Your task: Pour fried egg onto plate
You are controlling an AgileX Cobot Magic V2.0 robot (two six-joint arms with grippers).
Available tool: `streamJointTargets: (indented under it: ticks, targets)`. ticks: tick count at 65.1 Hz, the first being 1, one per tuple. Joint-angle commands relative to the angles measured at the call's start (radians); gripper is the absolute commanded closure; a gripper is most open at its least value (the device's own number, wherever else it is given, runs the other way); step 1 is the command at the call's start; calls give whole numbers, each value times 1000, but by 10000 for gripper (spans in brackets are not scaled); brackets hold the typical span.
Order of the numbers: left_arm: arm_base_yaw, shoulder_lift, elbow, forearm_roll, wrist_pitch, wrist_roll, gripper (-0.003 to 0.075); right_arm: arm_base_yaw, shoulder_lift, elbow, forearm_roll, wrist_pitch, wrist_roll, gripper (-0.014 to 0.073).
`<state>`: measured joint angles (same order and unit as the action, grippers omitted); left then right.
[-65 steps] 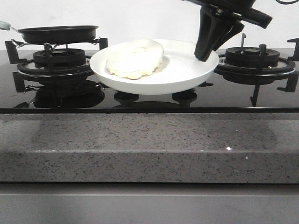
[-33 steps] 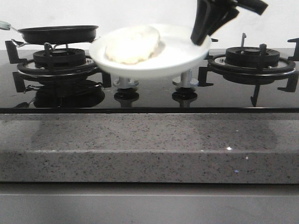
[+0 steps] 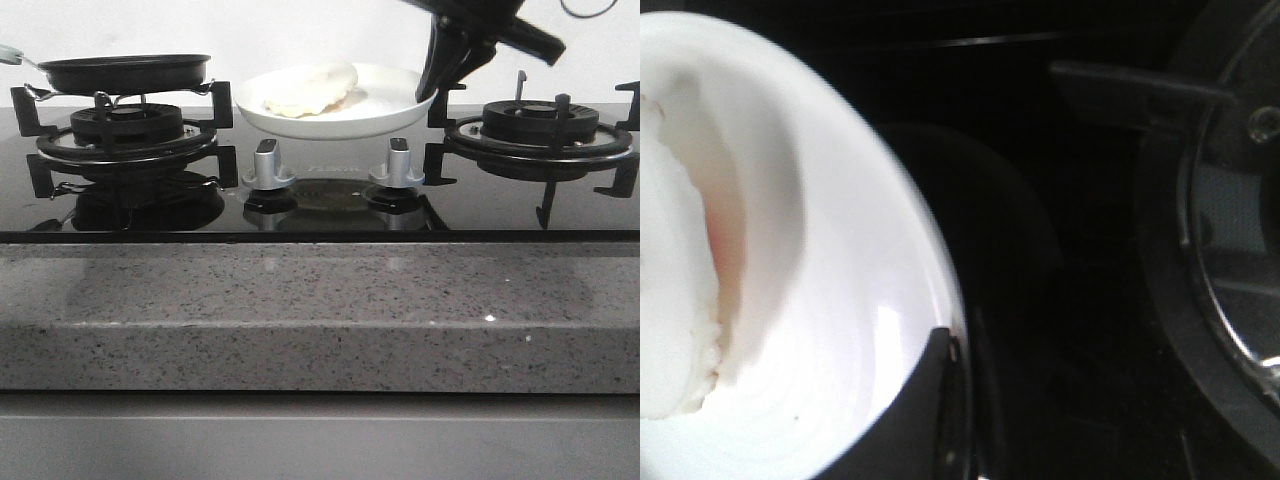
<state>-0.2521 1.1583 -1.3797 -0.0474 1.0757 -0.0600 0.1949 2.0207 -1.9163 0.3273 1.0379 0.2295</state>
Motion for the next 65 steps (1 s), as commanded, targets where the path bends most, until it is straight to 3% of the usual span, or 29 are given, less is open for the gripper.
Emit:
streamJointTargets:
  ticks: [1, 10, 25, 31, 52, 65]
  targets:
    - [-9, -21, -34, -9, -57, -11, 290, -6, -37, -38, 28, -70, 66, 661]
    - [-9, -21, -34, -9, -57, -11, 290, -6, -12, -38, 33, -91, 96, 617]
    - [-9, -21, -34, -9, -57, -11, 290, -17, 1, -49, 40, -88, 96, 342]
    - [-9, -21, -34, -9, -57, -11, 290, -20, -7, -72, 45, -59, 92, 287]
    - [-9, -21, -34, -9, -57, -11, 290, -20, -163, -90, 35, 105, -179, 284]
    - [-9, -21, -34, -9, -57, -11, 290, -20, -396, 118, 32, 49, -281, 284]
